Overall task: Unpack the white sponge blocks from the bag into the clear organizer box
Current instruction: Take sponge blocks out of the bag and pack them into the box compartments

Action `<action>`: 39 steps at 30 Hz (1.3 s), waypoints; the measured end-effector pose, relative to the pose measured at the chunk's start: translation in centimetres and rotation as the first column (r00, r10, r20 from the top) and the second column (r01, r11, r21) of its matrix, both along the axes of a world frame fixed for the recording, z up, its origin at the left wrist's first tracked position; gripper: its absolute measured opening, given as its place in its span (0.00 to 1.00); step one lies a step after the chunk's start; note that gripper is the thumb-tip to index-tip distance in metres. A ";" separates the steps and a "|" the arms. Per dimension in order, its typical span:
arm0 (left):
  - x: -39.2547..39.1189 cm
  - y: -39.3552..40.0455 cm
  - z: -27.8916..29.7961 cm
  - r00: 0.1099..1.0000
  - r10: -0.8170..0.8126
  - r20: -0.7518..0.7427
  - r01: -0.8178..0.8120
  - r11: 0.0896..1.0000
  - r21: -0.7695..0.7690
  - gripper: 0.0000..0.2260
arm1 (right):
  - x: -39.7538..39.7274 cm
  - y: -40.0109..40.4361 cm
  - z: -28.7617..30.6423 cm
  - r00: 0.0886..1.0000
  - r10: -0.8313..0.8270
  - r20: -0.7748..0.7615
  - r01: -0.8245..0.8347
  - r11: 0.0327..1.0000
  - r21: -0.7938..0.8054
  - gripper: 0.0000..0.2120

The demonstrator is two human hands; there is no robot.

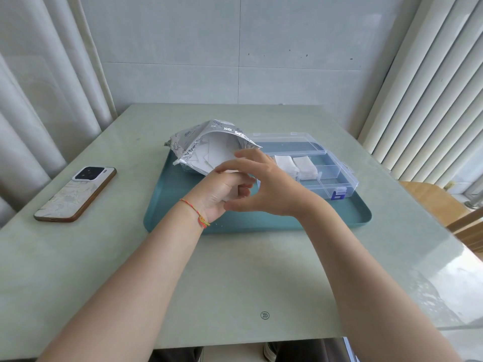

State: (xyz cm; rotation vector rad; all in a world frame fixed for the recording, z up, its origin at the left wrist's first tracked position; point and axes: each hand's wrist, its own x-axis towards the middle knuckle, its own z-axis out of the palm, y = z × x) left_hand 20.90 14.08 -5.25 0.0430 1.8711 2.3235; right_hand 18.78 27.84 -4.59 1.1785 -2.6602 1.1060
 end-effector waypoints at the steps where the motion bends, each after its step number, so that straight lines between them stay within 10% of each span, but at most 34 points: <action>1: 0.0 0.0 0.0 1.000 -0.014 -0.009 0.014 1.000 0.006 0.14 | -0.1 -0.1 -0.1 0.999 -0.031 -0.027 0.031 0.999 0.010 0.29; 9: -0.4 -0.2 -0.2 1.000 0.007 0.026 -0.009 0.998 0.065 0.11 | 0.0 -0.3 -0.2 0.995 -0.083 -0.052 0.087 0.994 0.063 0.44; 29: 0.1 -0.1 -0.1 0.995 0.010 0.097 -0.017 0.997 0.072 0.09 | -0.1 -0.5 -0.5 0.963 -0.163 -0.212 0.190 0.975 0.114 0.36; 34: 0.3 0.0 0.0 0.997 0.011 0.082 -0.015 0.999 0.038 0.08 | 0.1 -0.2 -0.2 0.990 -0.112 -0.090 0.128 0.971 0.201 0.40; 39: 0.0 -0.7 0.1 0.998 -0.056 0.028 0.053 0.992 0.114 0.10 | -0.1 0.8 1.8 0.956 -0.091 0.278 0.142 0.975 -0.170 0.24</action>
